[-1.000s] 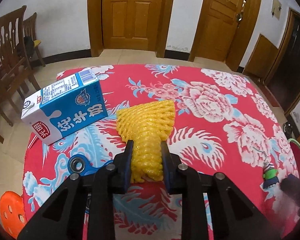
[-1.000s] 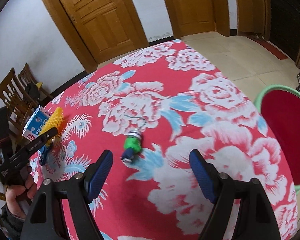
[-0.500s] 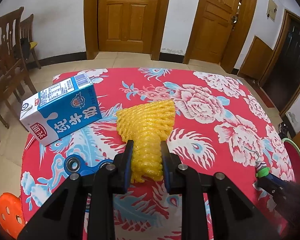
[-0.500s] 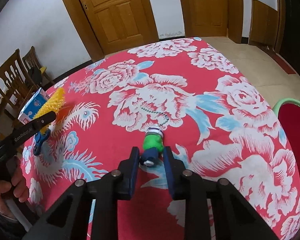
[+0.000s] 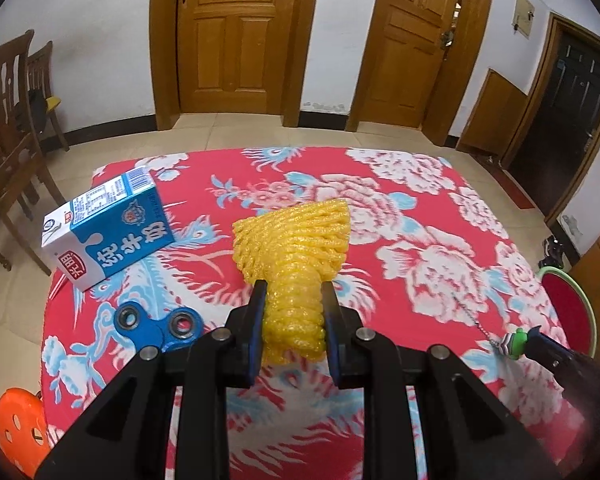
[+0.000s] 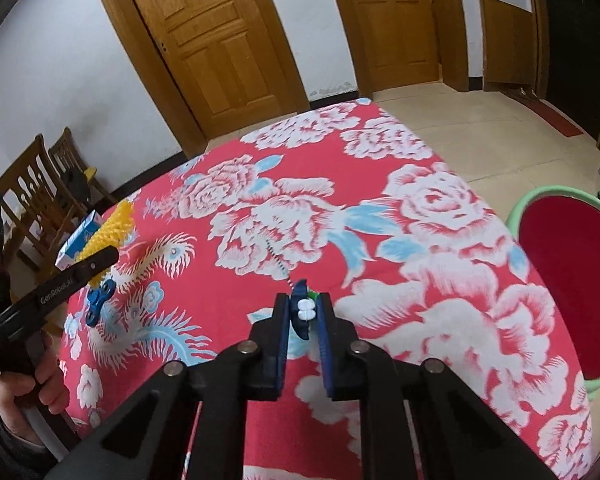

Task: Collect trash
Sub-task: 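Carry the green toy over the bucket with the right tool while the left tool carries the yellow net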

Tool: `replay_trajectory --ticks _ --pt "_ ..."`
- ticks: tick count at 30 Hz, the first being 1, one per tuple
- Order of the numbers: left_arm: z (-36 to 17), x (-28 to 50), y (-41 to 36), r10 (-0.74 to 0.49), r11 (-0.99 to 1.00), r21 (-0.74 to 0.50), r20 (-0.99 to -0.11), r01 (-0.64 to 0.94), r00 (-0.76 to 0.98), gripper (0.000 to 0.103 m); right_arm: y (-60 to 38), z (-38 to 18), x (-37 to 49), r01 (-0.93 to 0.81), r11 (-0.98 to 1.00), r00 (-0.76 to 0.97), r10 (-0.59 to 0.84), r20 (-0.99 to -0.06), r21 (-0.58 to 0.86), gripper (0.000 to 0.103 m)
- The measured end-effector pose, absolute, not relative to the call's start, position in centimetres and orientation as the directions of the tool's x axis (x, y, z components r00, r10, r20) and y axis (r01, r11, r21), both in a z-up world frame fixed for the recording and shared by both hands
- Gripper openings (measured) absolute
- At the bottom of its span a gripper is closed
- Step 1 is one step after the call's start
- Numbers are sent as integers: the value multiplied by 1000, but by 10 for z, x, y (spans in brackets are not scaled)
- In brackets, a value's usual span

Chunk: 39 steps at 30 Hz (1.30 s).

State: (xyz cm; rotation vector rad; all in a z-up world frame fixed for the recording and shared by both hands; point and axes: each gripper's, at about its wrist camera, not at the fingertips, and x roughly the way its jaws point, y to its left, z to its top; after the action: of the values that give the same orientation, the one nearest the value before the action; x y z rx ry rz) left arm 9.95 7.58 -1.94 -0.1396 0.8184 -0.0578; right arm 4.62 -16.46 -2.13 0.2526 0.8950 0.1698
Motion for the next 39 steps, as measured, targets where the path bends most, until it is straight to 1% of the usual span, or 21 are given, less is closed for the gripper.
replay_trajectory --ticks 10,20,31,39 --pt "-3 83 39 -175 983 -169 -713 76 679 25 -205 1 25 5 944 682 238 -692 330 15" --pt "8 75 -11 -249 968 -176 -709 177 660 25 -258 16 4 91 928 737 182 -651 362 15" --pt "9 71 -68 -305 948 -168 -721 270 622 25 -317 20 -15 188 901 777 107 -620 391 15" --pt "10 68 -112 -345 925 -158 -728 345 592 25 -356 11 -23 264 872 780 58 -623 412 15"
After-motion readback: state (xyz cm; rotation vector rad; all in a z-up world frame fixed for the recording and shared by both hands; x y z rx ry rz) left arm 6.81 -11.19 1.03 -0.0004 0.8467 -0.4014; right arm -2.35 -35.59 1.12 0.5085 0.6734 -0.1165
